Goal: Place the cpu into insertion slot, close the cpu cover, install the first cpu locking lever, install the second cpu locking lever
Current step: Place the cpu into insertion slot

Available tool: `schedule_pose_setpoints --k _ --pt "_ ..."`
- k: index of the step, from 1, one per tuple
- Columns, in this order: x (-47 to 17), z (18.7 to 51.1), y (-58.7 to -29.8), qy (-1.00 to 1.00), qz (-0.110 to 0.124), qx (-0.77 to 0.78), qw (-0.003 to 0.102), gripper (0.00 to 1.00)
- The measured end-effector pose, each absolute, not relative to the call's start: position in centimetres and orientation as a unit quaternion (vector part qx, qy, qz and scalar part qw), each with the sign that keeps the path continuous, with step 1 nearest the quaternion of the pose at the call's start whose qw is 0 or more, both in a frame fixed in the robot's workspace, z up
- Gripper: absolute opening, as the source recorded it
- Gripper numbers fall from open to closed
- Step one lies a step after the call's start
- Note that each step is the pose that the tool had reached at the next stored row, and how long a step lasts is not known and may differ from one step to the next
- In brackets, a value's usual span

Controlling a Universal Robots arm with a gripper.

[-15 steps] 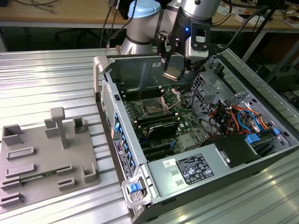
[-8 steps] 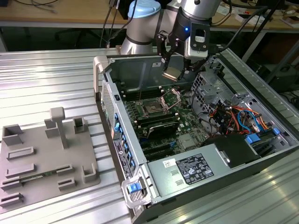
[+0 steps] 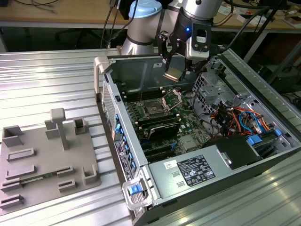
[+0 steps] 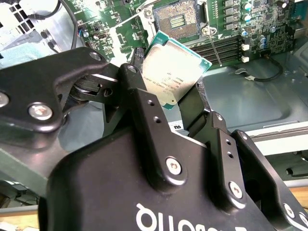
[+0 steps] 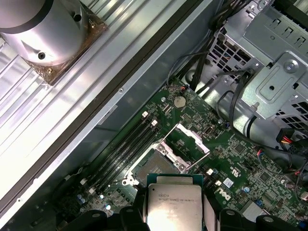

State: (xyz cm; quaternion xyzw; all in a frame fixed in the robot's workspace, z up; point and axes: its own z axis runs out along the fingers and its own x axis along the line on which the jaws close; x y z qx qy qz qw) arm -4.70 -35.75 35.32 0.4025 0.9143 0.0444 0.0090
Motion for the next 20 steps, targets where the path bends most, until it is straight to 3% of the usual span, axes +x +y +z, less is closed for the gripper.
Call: schedule_pose_setpoints --k 20 --pt "-4.74 35.18 -35.75 0.882 0.044 0.470 0.012 0.55"
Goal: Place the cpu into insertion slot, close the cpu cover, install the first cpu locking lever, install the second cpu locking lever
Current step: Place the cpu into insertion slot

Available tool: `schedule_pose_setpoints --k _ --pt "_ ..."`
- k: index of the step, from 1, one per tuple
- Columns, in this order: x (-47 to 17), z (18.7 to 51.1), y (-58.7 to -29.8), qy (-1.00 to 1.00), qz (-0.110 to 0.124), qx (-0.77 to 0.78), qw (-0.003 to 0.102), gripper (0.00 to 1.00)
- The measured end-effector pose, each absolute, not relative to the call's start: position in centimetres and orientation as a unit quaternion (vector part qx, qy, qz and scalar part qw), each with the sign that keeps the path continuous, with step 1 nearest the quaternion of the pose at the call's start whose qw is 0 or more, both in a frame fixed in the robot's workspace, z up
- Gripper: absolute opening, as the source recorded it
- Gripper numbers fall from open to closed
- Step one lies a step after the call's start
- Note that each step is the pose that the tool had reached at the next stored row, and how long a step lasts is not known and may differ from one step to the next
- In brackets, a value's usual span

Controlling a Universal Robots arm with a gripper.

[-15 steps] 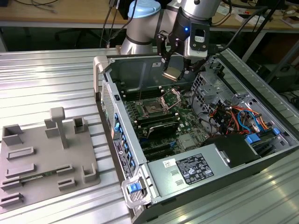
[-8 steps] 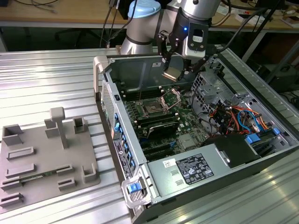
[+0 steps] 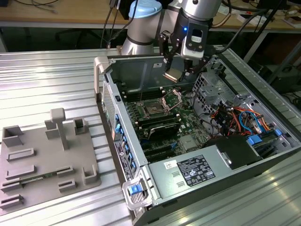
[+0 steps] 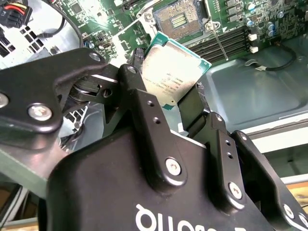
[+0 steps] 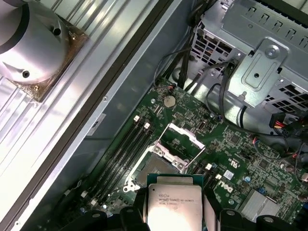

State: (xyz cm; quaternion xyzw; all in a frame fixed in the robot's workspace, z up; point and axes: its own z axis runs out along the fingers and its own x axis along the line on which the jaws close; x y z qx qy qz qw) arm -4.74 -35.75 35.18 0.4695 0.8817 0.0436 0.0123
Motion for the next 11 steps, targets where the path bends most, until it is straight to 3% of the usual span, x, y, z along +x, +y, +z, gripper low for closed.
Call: schedule_pose_setpoints --k 11 --pt "-4.85 35.03 -35.75 0.859 0.043 0.510 0.014 0.55"
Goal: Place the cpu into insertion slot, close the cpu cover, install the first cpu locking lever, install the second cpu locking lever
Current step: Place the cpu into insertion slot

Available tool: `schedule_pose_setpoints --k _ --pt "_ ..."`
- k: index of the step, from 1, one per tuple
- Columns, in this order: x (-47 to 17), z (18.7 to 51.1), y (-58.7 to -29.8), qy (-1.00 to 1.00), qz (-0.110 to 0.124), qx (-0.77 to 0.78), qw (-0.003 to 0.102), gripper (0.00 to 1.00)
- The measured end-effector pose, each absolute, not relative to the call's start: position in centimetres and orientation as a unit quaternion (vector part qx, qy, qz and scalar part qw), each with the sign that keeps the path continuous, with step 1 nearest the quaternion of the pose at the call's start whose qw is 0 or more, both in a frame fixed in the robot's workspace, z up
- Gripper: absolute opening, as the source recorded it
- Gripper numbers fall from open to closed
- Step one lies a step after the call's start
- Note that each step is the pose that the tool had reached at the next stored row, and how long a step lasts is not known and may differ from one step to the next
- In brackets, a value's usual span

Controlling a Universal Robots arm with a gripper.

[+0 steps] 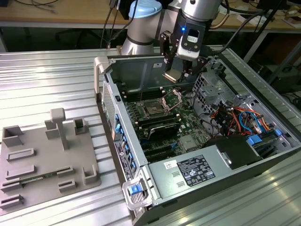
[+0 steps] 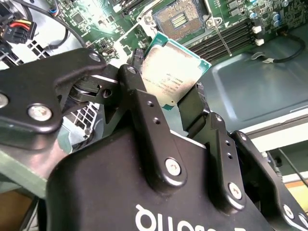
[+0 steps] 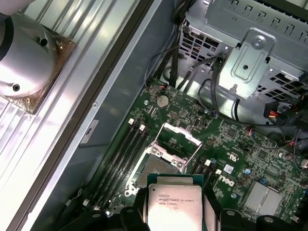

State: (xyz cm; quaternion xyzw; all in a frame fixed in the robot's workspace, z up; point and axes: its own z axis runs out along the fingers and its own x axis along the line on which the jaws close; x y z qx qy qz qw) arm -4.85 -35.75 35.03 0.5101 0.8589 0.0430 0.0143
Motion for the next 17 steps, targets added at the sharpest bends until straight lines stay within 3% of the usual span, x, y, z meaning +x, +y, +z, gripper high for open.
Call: schedule_pose_setpoints --k 17 --pt "-4.99 34.82 -35.75 0.821 0.042 0.569 0.017 0.55"
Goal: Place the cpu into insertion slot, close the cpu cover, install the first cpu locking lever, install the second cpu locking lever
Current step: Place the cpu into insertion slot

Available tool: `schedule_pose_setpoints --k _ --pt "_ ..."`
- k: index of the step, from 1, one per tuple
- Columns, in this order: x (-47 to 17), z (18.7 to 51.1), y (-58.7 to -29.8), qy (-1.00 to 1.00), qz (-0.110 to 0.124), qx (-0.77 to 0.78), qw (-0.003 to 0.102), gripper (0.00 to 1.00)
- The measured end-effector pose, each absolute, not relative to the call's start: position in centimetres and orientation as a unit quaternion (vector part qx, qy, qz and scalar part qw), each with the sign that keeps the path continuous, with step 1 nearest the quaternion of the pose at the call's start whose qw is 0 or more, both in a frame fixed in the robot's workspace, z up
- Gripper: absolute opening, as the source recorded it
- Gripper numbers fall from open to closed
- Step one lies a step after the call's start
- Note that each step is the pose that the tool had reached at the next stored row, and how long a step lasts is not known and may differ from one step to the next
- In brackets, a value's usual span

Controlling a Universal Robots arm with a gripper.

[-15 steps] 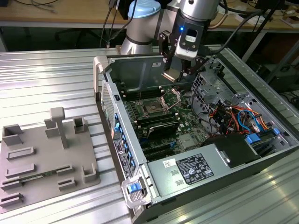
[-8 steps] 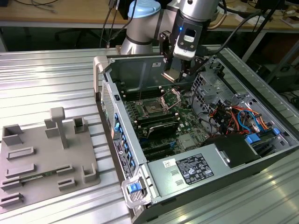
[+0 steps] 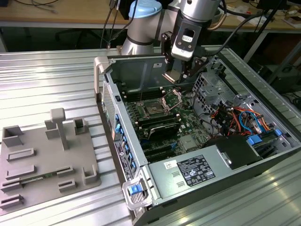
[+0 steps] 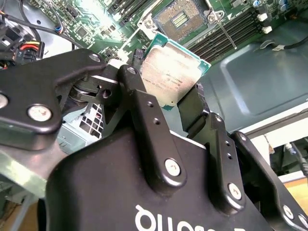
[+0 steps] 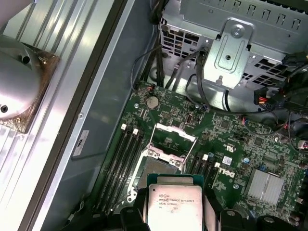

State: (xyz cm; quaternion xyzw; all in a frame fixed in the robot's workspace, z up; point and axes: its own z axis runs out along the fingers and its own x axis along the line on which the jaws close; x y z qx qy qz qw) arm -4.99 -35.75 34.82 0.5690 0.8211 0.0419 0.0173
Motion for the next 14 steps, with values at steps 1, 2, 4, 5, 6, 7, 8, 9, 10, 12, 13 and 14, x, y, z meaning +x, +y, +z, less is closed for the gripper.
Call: schedule_pose_setpoints --k 1,2,4,5,6,7,8,9,10,12,13,14 --pt "-5.00 34.82 -35.75 0.819 0.042 0.572 0.017 0.55" --pt "-5.01 34.81 -35.75 0.817 0.042 0.575 0.018 0.55" --pt "-5.03 34.78 -35.75 0.811 0.042 0.583 0.018 0.55" --pt "-5.05 34.76 -35.75 0.808 0.041 0.588 0.018 0.55" --pt "-5.06 34.74 -35.75 0.804 0.041 0.593 0.018 0.55" --pt "-5.07 34.73 -35.75 0.802 0.041 0.596 0.019 0.55" --pt "-5.08 34.71 -35.75 0.799 0.041 0.600 0.019 0.55" --pt "-5.09 34.68 -35.75 0.793 0.041 0.608 0.019 0.55" --pt "-5.09 34.66 -35.75 0.791 0.041 0.611 0.019 0.55" --pt "-5.10 34.63 -35.75 0.785 0.041 0.618 0.020 0.55" --pt "-5.11 34.61 -35.75 0.782 0.041 0.621 0.020 0.55" --pt "-5.11 34.58 -35.75 0.779 0.041 0.626 0.020 0.55"
